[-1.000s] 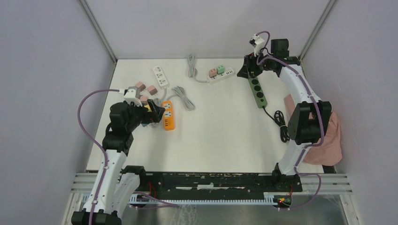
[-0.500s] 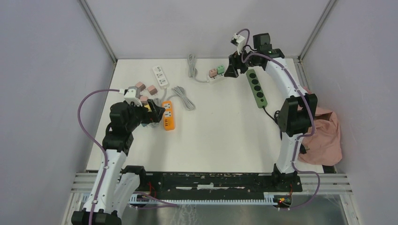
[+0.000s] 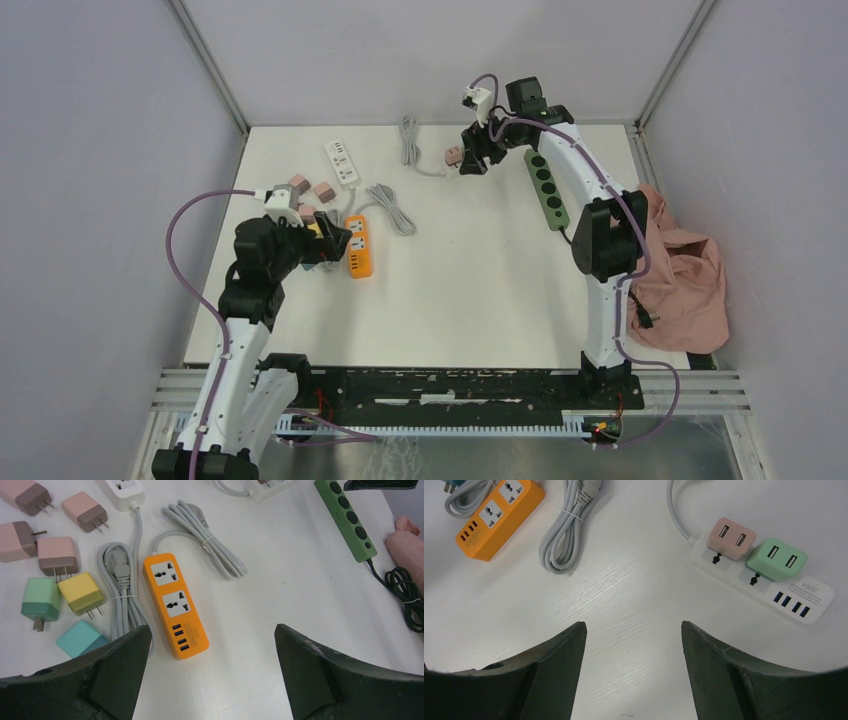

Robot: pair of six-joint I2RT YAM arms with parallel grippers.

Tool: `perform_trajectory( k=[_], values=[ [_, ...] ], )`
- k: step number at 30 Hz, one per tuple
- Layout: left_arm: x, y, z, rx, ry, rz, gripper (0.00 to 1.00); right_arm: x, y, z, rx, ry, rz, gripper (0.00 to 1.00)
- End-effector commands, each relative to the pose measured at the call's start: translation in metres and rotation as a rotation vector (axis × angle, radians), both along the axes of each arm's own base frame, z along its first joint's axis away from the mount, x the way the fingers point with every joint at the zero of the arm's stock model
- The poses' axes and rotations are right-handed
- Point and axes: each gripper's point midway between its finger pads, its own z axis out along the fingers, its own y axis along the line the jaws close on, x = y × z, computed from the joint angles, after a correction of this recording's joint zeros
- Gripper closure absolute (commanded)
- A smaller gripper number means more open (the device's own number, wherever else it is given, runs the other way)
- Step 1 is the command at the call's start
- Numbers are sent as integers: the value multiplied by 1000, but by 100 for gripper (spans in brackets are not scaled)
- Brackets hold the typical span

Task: Pull the plug off the socket
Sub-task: Move the socket to the center of the board.

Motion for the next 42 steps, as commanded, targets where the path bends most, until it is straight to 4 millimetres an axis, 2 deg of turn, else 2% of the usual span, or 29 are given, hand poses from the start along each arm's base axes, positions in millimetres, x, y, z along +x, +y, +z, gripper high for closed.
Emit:
perform_trajectory(
  k=[1, 20, 27, 42],
  values=[
    [5, 3, 15, 31, -65, -5, 1, 14, 9, 15, -25, -91, 4, 24],
    [6, 3, 12, 35, -54, -4, 1, 40, 27, 7, -13, -84, -58, 21],
    [7, 2, 11, 33, -51, -8, 1, 50, 27, 3, -2, -74, -121, 20],
    [7, 3, 12, 36, -53, -5, 1, 58, 32, -1, 28, -57, -156, 16]
  ],
)
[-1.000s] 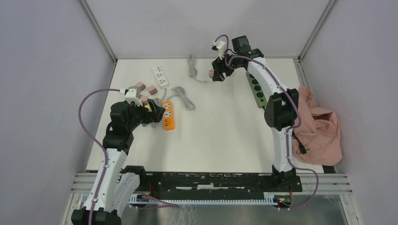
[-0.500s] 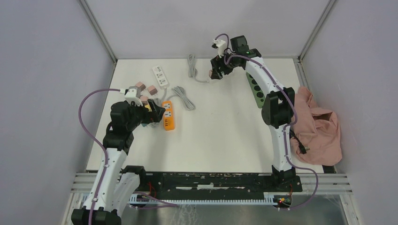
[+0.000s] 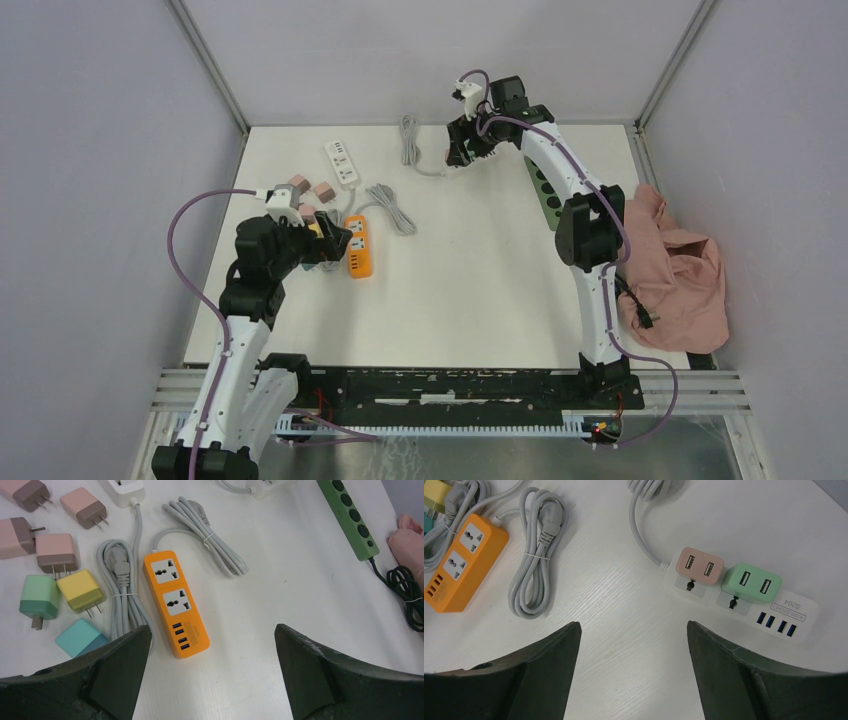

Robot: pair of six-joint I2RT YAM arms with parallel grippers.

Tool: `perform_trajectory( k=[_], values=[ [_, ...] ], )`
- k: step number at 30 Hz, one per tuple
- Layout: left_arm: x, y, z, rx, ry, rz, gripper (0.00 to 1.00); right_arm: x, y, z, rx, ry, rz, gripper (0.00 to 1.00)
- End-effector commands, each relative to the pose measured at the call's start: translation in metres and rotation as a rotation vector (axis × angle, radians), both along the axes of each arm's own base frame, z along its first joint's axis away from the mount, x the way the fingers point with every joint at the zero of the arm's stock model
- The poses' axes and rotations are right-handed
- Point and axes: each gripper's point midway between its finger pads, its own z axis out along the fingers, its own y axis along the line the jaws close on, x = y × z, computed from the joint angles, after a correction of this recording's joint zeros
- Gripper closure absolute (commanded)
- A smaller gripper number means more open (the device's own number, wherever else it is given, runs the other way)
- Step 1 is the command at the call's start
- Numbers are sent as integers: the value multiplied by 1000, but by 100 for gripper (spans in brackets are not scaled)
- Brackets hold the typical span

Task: Pull the plug off the socket
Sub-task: Move the socket to the center of the board.

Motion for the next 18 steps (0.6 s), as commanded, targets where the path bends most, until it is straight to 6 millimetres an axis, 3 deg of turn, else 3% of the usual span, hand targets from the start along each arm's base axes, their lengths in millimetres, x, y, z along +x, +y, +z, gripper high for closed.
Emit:
perform_trajectory(
  k=[1, 4, 6, 18],
  values=[
    [6, 3, 16, 36, -67, -6, 1, 13, 9, 22, 42, -65, -12, 15],
    [5, 3, 15, 36, -67, -4, 1, 13, 9, 23, 43, -67, -10, 12],
    [5, 3, 15, 37, -68, -3, 1, 14, 9, 24, 45, -73, -8, 1],
    [5, 4, 17, 38, -73, -2, 1, 19, 18, 30, 108, -78, -13, 0]
  ],
)
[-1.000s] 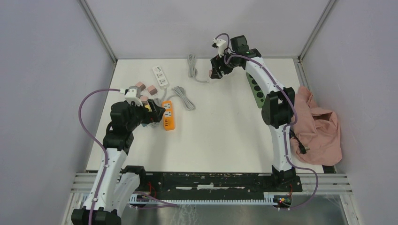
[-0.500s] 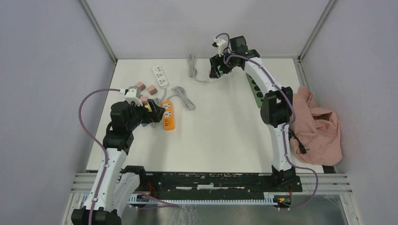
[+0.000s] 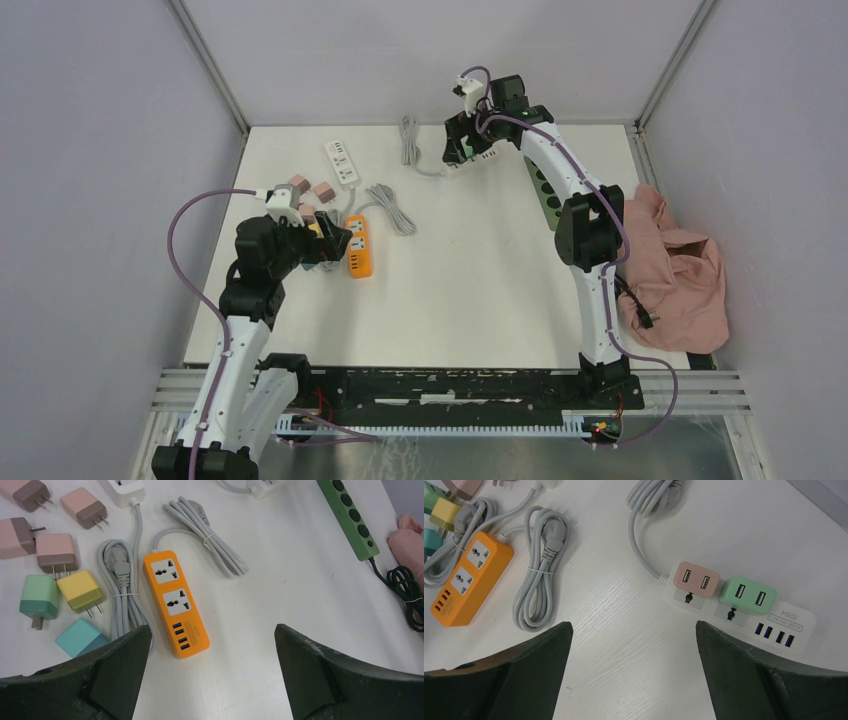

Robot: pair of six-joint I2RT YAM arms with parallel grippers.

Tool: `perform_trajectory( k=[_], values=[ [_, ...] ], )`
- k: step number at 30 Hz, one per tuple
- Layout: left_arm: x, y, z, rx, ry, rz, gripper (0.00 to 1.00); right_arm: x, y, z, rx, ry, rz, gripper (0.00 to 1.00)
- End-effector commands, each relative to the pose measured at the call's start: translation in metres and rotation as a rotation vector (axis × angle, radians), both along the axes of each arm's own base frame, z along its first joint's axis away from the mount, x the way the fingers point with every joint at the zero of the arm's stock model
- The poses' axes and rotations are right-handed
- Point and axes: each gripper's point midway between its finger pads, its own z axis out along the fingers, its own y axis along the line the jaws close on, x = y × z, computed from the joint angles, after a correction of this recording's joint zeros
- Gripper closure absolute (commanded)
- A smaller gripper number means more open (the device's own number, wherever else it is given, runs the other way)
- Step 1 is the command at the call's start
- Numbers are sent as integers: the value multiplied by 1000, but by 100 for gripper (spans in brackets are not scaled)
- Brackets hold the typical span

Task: Pull the plug off the socket
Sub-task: Move the socket to the center of the board.

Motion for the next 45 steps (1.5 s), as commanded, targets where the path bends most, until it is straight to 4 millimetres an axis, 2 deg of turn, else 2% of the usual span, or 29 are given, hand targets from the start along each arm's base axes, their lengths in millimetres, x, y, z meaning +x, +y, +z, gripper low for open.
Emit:
perform_trajectory(
  k=[1, 11, 26, 38, 41, 45],
  values=[
    [5, 3, 17, 37, -73, -4, 1, 13, 14, 28, 79, -69, 0, 0],
    [5, 4, 17, 38, -74, -2, 1, 22, 15, 30, 94, -82, -35, 0],
    [6, 4, 17, 39, -71, 0, 1, 37, 13, 15, 98, -70, -105, 0],
    [6, 4, 15, 38, -64, 0, 1, 51, 14, 14, 147, -37, -212, 0],
    [6, 4, 14, 39, -63, -1, 1, 60, 4, 5, 92, -53, -284, 1],
    [6, 4, 13, 40, -58, 0, 1, 79, -20, -9, -4, -99, -410, 1]
  ],
)
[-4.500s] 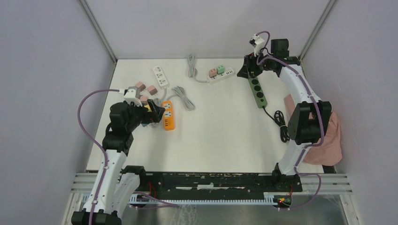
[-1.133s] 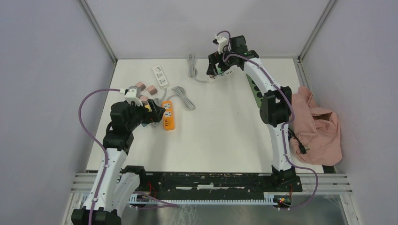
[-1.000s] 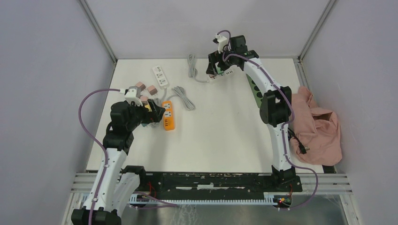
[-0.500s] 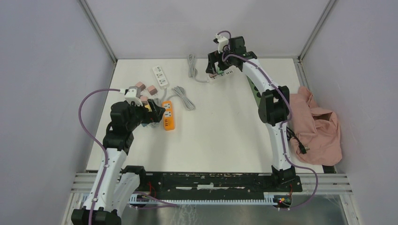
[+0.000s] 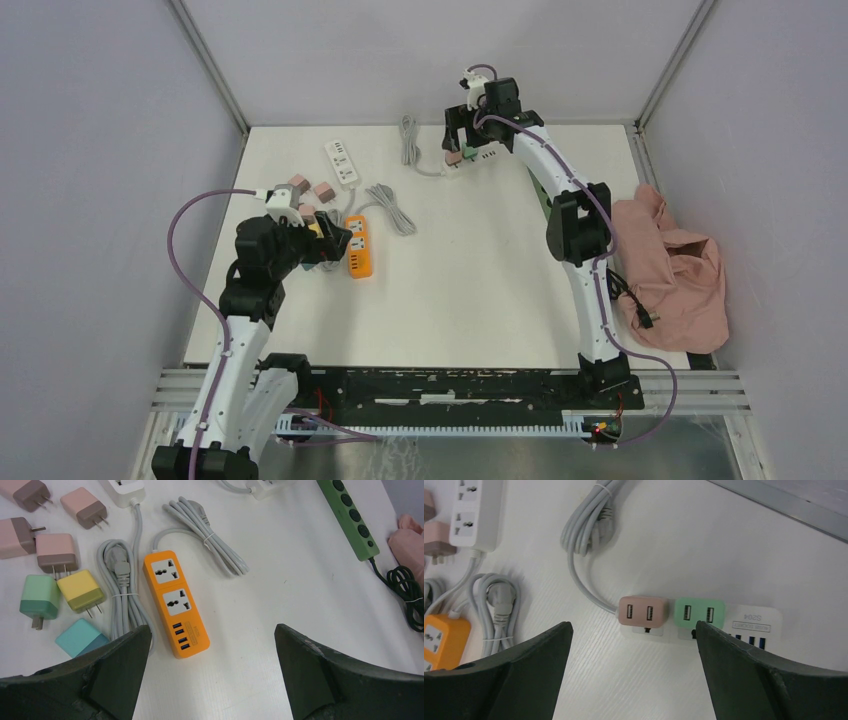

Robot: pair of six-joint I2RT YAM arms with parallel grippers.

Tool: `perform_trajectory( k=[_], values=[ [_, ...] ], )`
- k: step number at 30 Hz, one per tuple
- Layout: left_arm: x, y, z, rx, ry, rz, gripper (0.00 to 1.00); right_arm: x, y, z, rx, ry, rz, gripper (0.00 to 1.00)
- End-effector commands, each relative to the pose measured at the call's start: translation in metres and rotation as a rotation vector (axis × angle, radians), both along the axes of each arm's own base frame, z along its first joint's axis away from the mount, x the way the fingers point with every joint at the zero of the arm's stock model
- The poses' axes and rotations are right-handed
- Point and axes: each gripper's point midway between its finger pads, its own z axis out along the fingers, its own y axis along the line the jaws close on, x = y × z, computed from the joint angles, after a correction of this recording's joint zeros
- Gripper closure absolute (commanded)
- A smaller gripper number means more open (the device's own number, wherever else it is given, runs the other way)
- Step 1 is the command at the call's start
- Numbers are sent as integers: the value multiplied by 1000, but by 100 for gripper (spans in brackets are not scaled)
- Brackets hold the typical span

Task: Pull the plug off the socket
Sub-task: Move the socket to the center of the board.

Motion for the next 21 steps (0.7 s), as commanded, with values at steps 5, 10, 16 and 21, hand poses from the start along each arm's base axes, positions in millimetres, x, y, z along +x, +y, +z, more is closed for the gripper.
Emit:
perform_trajectory(
  k=[5, 10, 16, 21],
  values=[
    [7, 4, 10, 40, -49, -1, 1, 47, -25, -1, -69, -104, -245, 1],
    [9, 4, 6, 42, -33, -1, 1, 56, -14, -13, 8, -70, -302, 1],
    [11, 6, 2, 50, -15, 8, 1, 60, -8, -26, 28, -54, -281, 7],
    [11, 8, 1, 55, -15, 16, 1, 39, 9, -33, 68, 16, -144, 23]
  ],
)
